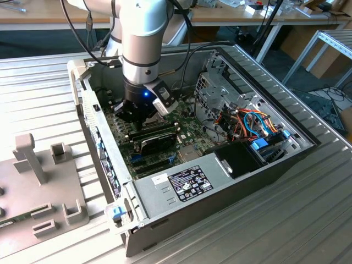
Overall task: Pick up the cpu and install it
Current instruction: 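Install the second cpu locking lever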
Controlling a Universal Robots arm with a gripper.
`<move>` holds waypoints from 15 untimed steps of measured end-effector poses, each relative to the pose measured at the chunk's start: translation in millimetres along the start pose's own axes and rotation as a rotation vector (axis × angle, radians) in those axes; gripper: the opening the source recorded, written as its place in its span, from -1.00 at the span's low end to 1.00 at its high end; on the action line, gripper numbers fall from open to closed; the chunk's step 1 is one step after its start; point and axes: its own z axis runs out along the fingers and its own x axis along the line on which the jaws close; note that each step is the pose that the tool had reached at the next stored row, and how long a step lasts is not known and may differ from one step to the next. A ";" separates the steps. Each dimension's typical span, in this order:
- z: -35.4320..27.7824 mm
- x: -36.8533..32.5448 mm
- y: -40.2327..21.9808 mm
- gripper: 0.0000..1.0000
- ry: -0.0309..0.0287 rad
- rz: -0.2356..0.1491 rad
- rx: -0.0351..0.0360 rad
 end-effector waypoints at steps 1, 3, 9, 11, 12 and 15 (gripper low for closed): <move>0.2 0.1 -0.1 -0.79 0.0004 0.000 0.0006; 0.1 0.2 -0.2 -0.79 0.0011 0.000 0.0014; -4.1 -0.2 0.1 -0.79 -0.0004 0.000 -0.0006; -6.9 -0.5 0.3 -0.79 -0.0014 0.000 -0.0019; -8.6 -0.7 0.5 -0.79 -0.0016 0.000 -0.0020; -14.8 -0.8 0.3 -0.79 -0.0007 0.000 -0.0010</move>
